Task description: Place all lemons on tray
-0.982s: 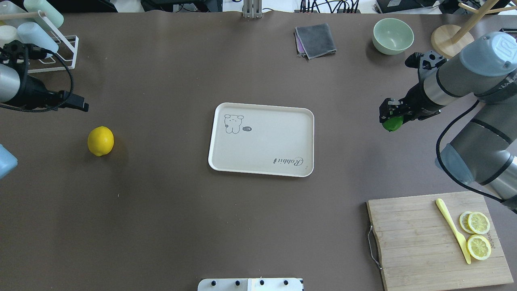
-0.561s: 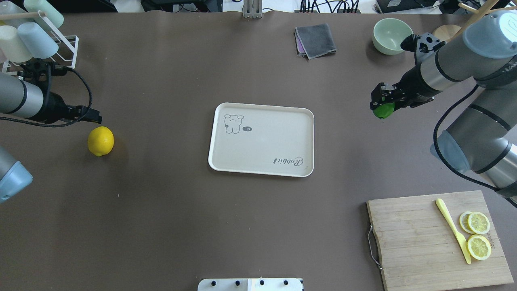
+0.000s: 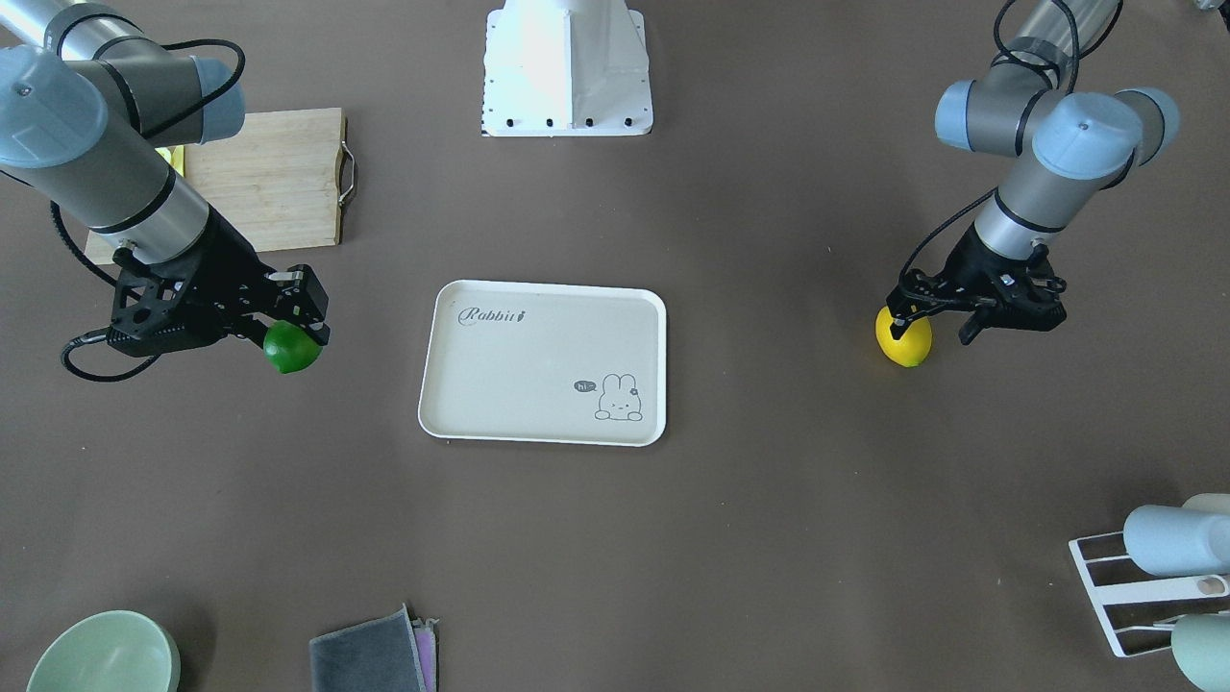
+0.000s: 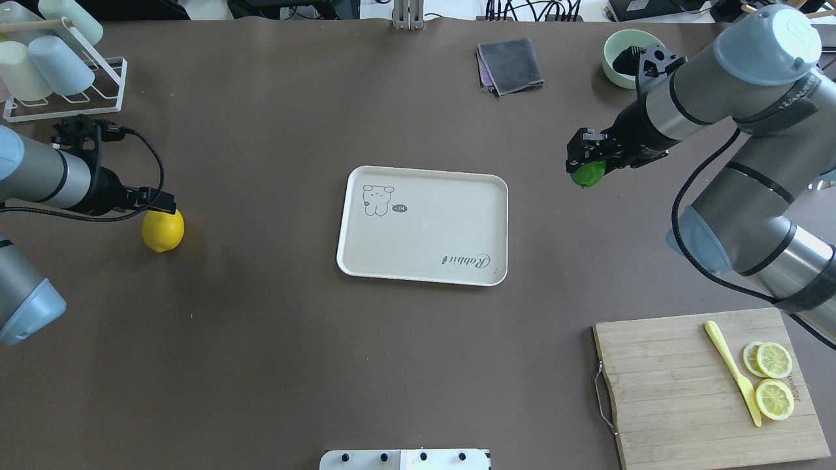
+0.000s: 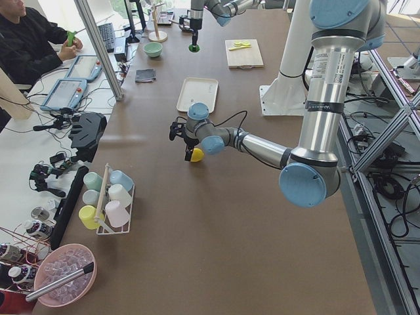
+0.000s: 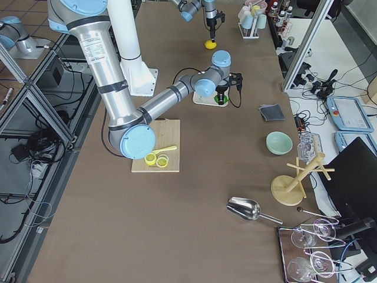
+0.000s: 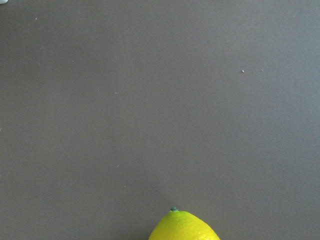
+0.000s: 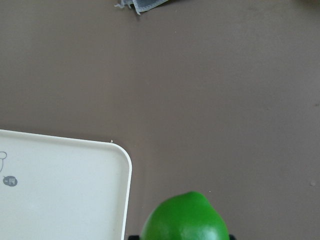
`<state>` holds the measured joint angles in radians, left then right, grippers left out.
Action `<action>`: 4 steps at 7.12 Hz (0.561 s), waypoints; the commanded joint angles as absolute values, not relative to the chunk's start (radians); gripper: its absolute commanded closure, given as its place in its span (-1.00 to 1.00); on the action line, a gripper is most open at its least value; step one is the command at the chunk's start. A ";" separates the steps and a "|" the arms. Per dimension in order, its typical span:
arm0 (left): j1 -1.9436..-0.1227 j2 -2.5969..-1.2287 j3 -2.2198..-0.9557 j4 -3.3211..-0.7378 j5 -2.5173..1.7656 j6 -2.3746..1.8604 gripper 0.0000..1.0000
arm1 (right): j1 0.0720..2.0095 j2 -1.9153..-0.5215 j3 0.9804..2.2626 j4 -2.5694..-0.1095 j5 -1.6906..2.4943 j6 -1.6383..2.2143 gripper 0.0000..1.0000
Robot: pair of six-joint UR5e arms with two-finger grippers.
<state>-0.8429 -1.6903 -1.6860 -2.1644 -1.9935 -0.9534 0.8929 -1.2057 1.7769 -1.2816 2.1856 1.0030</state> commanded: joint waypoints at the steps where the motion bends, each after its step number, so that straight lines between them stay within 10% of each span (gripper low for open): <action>1: -0.816 -1.690 -1.681 -2.164 -1.968 -0.974 -0.96 | 0.874 -1.192 1.776 -1.281 2.180 1.009 1.00; 4: -0.770 -1.687 -1.668 -2.166 -1.900 -0.979 -0.94 | 0.864 -1.178 1.769 -1.282 2.177 1.011 1.00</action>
<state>-0.7969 -1.6896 -1.6768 -2.1647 -1.9498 -0.9808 0.8675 -1.1817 1.7712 -1.2822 2.1785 1.0103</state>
